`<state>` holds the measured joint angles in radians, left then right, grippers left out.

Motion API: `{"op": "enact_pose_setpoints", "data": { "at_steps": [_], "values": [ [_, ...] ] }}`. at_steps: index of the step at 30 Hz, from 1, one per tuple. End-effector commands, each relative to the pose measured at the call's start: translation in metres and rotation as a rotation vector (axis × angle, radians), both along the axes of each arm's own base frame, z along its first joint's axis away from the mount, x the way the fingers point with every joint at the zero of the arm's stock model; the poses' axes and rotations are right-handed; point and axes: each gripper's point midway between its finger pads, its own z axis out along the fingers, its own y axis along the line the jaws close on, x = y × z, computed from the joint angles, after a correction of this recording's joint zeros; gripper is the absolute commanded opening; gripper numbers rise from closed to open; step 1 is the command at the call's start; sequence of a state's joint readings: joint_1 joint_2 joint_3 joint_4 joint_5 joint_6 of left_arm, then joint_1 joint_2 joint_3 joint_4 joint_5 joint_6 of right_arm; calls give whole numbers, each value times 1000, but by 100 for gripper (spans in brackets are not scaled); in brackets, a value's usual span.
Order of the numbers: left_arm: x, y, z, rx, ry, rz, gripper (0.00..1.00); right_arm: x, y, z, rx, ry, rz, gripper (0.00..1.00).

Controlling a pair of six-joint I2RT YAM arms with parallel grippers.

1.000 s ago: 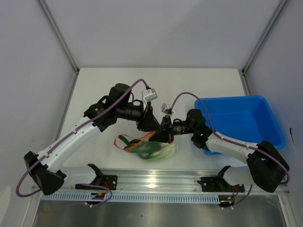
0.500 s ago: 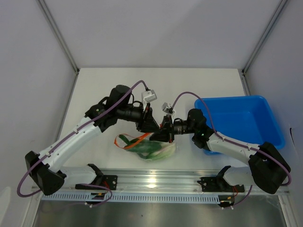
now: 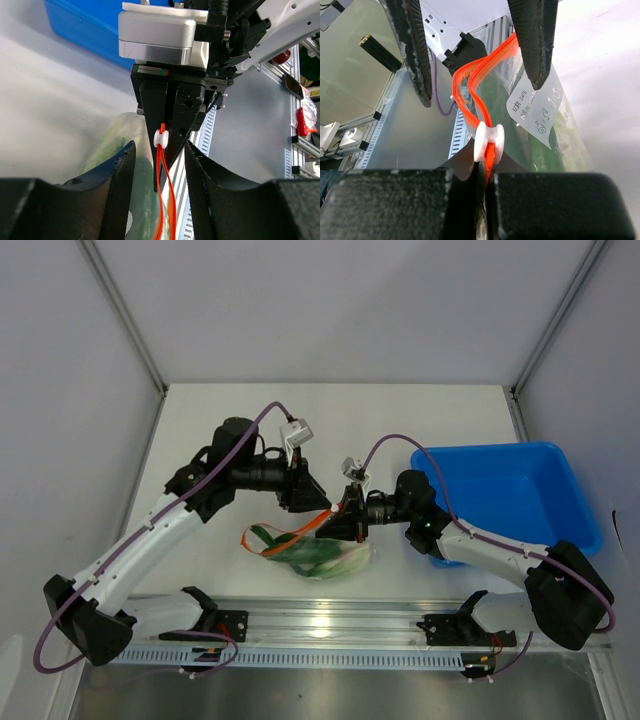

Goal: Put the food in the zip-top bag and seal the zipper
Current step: Zip the zipper food storage bag at the center of the board.

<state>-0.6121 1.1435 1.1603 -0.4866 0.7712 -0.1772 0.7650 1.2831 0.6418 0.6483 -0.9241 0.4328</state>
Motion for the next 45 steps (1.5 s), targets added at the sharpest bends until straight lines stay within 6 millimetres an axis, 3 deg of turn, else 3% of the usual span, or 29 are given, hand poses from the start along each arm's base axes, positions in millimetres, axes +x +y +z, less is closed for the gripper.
{"op": "enact_pose_setpoints", "data": {
  "at_steps": [1,6,21,36,38,40,42,45],
  "values": [
    [2,-5,15,-47,-22,-21,47,-1,3,32,78,-80,14,0],
    [-2,-9,3,-46,23,-60,45,0,3,35,82,-84,12,0],
    [-4,-18,-4,-46,55,-93,48,0,5,34,78,-76,14,0],
    [-18,-13,-2,-57,80,-126,1,15,3,36,72,-62,-75,0],
    [-19,-13,0,-61,77,-126,1,17,4,37,73,-58,-86,0],
    [-20,-12,-1,-61,80,-127,9,17,4,37,75,-54,-84,0],
    [-20,-12,-3,-57,86,-124,25,17,4,37,76,-53,-85,0],
    [-19,-11,-5,-51,83,-117,31,17,3,39,80,-58,-84,0]
  ]
}}
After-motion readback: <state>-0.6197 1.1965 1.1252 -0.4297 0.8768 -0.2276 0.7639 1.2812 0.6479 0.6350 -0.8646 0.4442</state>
